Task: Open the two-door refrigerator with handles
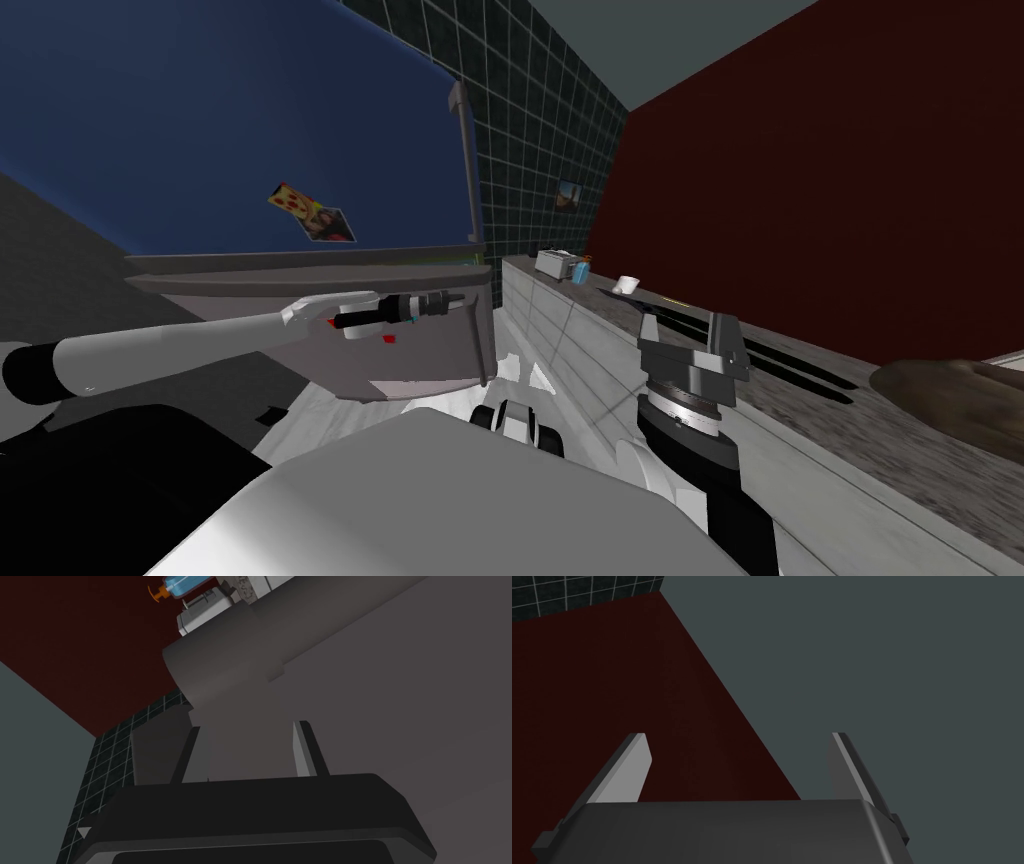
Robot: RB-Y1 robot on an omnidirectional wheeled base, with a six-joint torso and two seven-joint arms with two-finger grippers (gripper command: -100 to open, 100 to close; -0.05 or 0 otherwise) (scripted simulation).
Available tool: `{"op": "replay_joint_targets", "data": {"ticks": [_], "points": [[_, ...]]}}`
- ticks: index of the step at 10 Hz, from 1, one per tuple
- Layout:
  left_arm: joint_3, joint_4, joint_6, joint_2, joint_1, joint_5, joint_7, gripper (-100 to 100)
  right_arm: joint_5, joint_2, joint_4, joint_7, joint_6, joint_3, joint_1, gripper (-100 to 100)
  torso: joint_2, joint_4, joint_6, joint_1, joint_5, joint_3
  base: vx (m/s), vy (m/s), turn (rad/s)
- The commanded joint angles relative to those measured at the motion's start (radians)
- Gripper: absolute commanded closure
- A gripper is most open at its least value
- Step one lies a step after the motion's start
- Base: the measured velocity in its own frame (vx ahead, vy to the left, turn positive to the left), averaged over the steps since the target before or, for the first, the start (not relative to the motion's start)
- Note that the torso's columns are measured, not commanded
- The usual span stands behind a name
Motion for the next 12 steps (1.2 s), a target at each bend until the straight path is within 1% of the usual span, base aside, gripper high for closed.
{"op": "replay_joint_targets", "data": {"ticks": [1,2,3,4,5,6,7,8,9,10,11,12], "points": [[-0.005,0.017,-0.076,0.013,0.011,-0.003,0.003,100,0.000,0.000,0.000,0.000,0.000,0.000,0.000,0,-0.003,0.000,0.004,0.001,0.000,-0.002,-0.026,-0.003,-0.023],[-0.005,0.017,-0.090,0.013,0.011,-0.003,0.003,100,0.000,0.000,0.000,0.000,0.000,0.000,0.000,0,-0.006,0.000,0.006,0.000,-0.001,-0.004,-0.003,0.021,-0.012],[-0.002,0.021,-0.077,0.011,0.012,-0.002,0.002,100,0.000,0.000,0.000,0.000,0.000,0.000,0.000,0,-0.007,0.000,0.006,-0.002,-0.001,-0.005,-0.003,0.015,0.006],[-0.051,0.071,-0.132,-0.009,-0.040,-0.004,-0.004,100,0.000,0.000,0.000,0.000,0.000,0.000,0.000,0,-0.005,0.001,0.003,-0.003,-0.002,-0.004,-0.115,-0.026,0.060],[-0.075,0.099,-0.154,-0.009,-0.076,-0.004,-0.004,100,0.000,0.000,0.000,0.000,0.000,0.000,0.000,0,0.003,0.001,0.001,-0.002,0.000,0.001,-0.141,-0.042,0.034],[-0.103,0.132,-0.184,-0.009,-0.102,-0.004,-0.004,100,0.000,0.000,0.000,0.000,0.000,0.000,0.000,0,0.004,0.002,0.001,0.000,0.000,0.003,-0.088,-0.027,0.003],[-0.112,0.142,-0.199,-0.009,-0.102,-0.004,-0.004,100,0.000,0.000,0.000,0.000,0.000,0.000,0.000,0,0.001,0.002,0.001,0.002,0.000,0.000,-0.035,-0.012,-0.005],[-0.159,0.178,-0.230,-0.029,-0.159,-0.006,-0.010,100,0.000,0.000,0.000,0.000,0.000,0.000,0.000,0,-0.004,0.001,0.001,0.003,0.000,-0.003,-0.113,-0.037,0.051],[-0.183,0.205,-0.256,-0.029,-0.190,-0.006,-0.010,100,0.000,0.000,0.000,0.000,0.000,0.000,0.000,0,-0.001,0.000,0.000,0.002,0.001,-0.001,-0.131,-0.033,0.037],[-0.213,0.235,-0.285,-0.029,-0.213,-0.006,-0.010,100,0.000,0.000,0.000,0.000,0.000,0.000,0.000,0,0.000,0.001,0.000,0.003,0.001,0.000,-0.069,-0.016,-0.010],[-0.223,0.261,-0.315,-0.029,-0.213,-0.006,-0.010,100,0.000,0.000,0.000,0.000,0.000,0.000,0.000,0,-0.002,0.001,0.000,0.004,0.001,-0.002,-0.020,-0.011,-0.013],[-0.254,0.286,-0.344,-0.049,-0.255,-0.008,-0.017,100,0.000,0.000,0.000,0.000,0.000,0.000,0.000,0,-0.006,-0.001,-0.001,0.006,0.002,-0.004,-0.112,-0.056,0.068]]}}
